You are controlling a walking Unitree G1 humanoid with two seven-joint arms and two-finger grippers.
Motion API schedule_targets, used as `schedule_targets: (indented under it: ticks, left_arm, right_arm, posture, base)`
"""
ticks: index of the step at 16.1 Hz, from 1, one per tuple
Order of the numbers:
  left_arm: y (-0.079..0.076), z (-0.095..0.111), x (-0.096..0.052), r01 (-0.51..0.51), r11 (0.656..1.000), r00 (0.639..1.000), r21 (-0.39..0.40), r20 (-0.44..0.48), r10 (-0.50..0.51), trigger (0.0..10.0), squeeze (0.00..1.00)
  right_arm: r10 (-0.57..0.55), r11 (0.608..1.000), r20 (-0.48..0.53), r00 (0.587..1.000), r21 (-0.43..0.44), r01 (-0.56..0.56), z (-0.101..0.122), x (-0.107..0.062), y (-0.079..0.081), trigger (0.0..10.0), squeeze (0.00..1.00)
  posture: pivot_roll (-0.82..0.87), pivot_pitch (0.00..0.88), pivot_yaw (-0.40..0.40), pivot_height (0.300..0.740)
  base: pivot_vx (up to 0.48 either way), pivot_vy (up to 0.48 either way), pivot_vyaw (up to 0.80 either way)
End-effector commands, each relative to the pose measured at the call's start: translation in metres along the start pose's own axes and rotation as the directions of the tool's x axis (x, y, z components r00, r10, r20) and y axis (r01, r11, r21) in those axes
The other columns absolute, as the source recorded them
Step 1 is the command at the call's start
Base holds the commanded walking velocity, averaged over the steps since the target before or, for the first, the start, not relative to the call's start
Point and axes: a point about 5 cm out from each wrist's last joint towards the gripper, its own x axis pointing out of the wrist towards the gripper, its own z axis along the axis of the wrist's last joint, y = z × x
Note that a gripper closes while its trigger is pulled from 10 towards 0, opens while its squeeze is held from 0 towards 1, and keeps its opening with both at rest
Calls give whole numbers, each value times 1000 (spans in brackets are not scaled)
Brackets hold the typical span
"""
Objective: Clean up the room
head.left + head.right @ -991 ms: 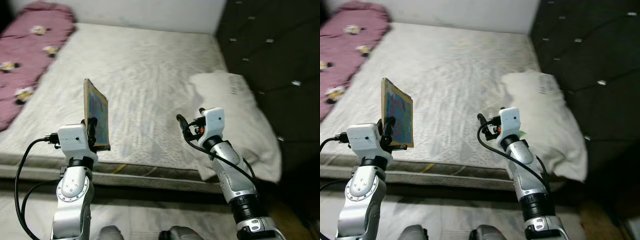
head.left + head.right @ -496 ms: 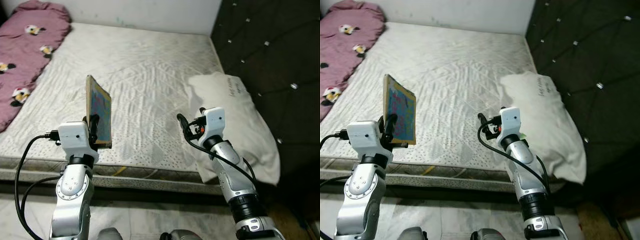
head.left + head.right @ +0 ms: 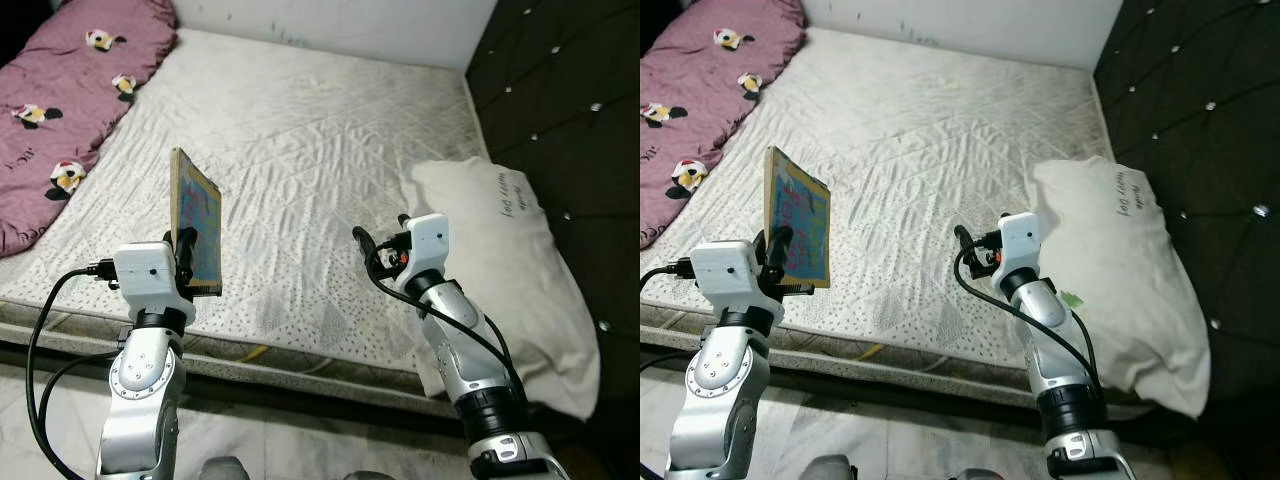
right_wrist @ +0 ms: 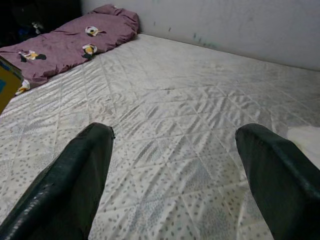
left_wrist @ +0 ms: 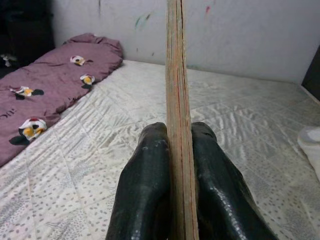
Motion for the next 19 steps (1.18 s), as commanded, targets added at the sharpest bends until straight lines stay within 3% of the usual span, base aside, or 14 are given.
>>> schedule_targets:
  ticks: [1, 6, 9, 19]
  left_arm:
    - [-3, 11, 2, 18, 1000, 998, -3, 56, -17, 10000, 0]
    - [-4, 10, 2, 23, 1000, 998, -9, 51, -22, 10000, 0]
    - [-5, 6, 2, -5, 1000, 1000, 1, 24, 5, 10000, 0]
    - [-1, 0, 0, -67, 998, 998, -15, -9, 67, 10000, 0]
  right_arm:
    - [-12, 1000, -1, 1000, -7, 12, 0, 1, -4, 10000, 0]
    - [-13, 1000, -2, 1000, -9, 13, 0, 1, -3, 10000, 0]
    - [-15, 1000, -5, 1000, -11, 15, -1, 0, -4, 10000, 0]
    - [-19, 1000, -10, 1000, -20, 19, -2, 1, -6, 10000, 0]
  posture:
    - [8, 51, -55, 740]
    - [9, 47, -52, 740]
    - [9, 46, -51, 740]
    - [10, 46, -50, 740]
  base:
    - [326, 0, 0]
    - [316, 0, -93]
    - [0, 0, -488]
    - [0, 0, -800]
